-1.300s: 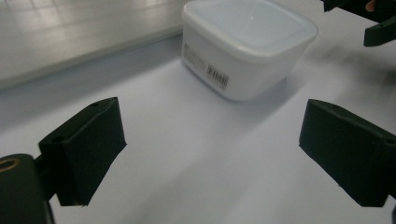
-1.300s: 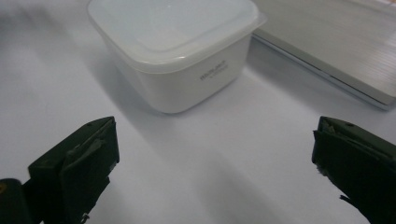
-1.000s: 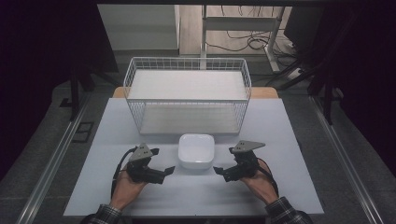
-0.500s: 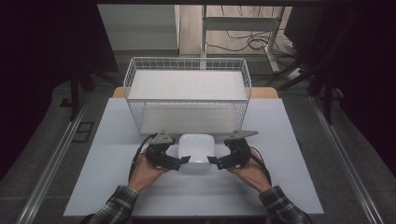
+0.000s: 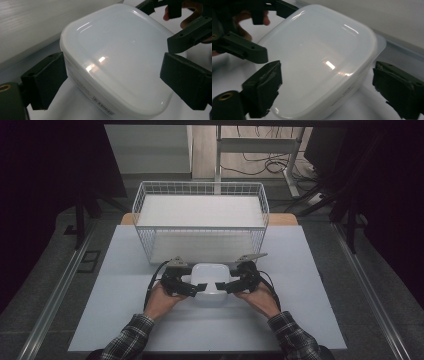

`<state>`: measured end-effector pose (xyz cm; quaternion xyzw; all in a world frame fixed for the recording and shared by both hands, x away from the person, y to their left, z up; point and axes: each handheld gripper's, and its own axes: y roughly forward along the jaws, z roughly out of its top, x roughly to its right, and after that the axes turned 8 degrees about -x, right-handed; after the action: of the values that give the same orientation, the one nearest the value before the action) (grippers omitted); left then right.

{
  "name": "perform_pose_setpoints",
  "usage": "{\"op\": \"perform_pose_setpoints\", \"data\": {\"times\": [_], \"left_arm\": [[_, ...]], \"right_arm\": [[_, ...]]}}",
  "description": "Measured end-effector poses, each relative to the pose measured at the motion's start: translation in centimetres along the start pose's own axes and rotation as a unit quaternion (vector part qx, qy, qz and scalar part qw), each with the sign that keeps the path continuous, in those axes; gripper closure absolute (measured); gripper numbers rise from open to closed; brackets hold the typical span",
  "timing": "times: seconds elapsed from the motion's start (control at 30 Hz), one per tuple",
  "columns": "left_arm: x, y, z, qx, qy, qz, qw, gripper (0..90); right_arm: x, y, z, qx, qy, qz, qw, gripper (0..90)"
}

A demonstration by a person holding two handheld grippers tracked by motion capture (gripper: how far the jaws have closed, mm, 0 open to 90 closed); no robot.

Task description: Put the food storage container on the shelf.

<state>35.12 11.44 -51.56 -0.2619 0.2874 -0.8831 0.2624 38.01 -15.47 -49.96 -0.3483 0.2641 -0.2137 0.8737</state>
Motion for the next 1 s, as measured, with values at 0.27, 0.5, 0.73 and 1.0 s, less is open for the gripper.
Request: {"op": "perform_pose_setpoints", "data": {"times": [0.27, 0.5, 0.73, 1.0], "left_arm": [[1.1, -1.7, -1.1, -0.005, -0.051, 0.000, 0.9987, 28.5], [1.9, -3.0, -1.5, -0.001, -0.060, 0.021, 0.9980, 55.1], [2.5, -3.7, -1.8, 0.031, -0.081, 0.035, 0.9956, 72.8], [3.1, -3.6, -1.7, 0.040, -0.062, 0.067, 0.9950, 78.5]], "right_arm": [[-0.5, -1.0, -0.7, -0.014, 0.036, 0.013, 0.9992, 27.2], [-2.0, -2.6, -1.5, 0.001, 0.021, -0.022, 0.9995, 52.4], [-2.7, -3.9, -1.9, 0.020, 0.051, -0.045, 0.9975, 73.9], [-2.8, -3.7, -2.2, 0.047, 0.037, -0.082, 0.9949, 77.5]]}}
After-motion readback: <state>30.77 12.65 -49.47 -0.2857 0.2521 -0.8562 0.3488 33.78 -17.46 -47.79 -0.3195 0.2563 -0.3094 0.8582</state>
